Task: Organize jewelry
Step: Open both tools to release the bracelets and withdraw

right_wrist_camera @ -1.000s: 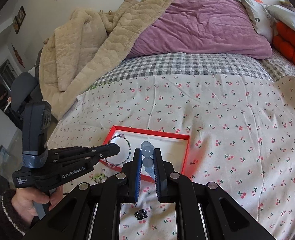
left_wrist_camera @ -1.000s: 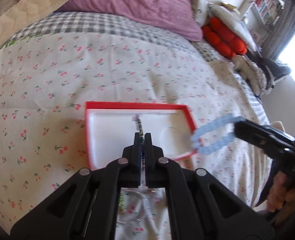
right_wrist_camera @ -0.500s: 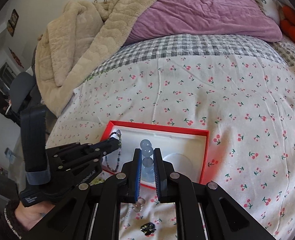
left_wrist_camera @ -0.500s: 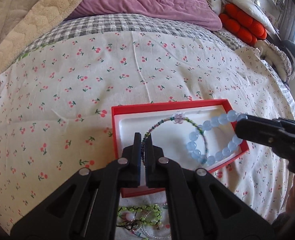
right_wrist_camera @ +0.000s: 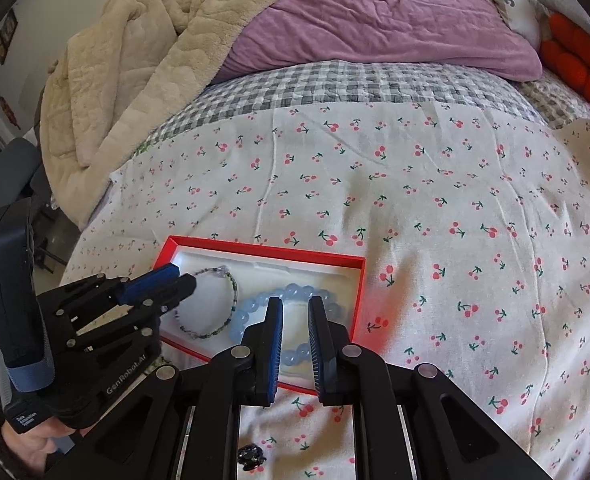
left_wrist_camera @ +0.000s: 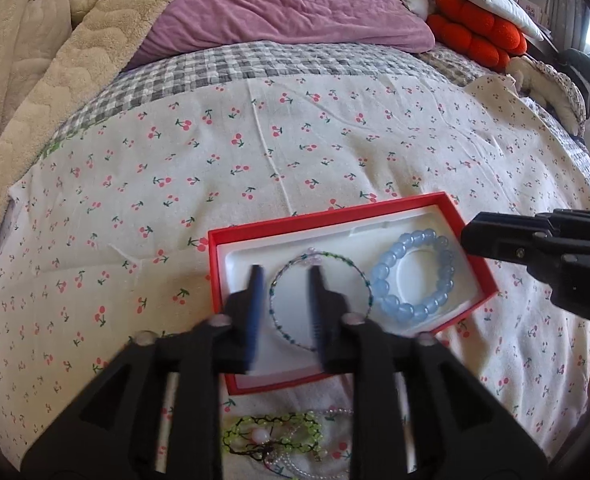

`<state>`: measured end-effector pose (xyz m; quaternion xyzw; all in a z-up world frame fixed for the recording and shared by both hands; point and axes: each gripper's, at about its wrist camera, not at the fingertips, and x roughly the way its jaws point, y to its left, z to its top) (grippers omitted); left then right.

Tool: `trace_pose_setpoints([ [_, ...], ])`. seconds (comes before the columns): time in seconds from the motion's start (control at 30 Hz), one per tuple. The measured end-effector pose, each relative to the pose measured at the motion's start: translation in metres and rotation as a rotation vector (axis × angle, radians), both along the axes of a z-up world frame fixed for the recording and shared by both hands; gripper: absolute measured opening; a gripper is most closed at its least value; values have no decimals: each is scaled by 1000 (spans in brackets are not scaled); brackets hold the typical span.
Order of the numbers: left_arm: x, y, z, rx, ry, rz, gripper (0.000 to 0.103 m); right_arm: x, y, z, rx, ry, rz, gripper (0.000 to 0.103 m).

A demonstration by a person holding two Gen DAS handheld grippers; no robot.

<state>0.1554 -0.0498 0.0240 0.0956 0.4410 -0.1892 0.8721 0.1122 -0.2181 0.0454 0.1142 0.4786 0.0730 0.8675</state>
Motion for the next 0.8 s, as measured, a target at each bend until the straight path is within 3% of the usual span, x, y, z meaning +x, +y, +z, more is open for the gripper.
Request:
trace_pose_setpoints([
  [0.07, -7, -1, 7, 1, -21, -1, 53, -4, -2, 5, 4, -4, -7, 15],
  [0.27, -28, 2, 21, 32, -48, -20, 78, -20, -6, 20, 0, -25, 1, 17],
  [0.37, -36, 11, 20, 60, -33, -13, 80, -29, -6, 24, -9, -18, 20, 18],
  [0.43, -41, 19, 18, 72, -19, -5, 82, -37, -6, 26, -31, -28, 31, 26],
  [0.47, -44, 22, 17, 77, -12, -4, 82, -42, -6, 26, -40, -32, 33, 44],
  [0.5, -46, 26, 16, 82, -7, -3, 82, -47, -6, 26, -43, -40, 34, 76],
  [0.53, -49, 29, 14, 89, 0, -4, 83, -51, -7, 27, -42, -55, 32, 85],
  [0.8, -63, 61, -3, 103, 62, 14, 83, -86, 1, 22, -110, -90, 110, 87],
])
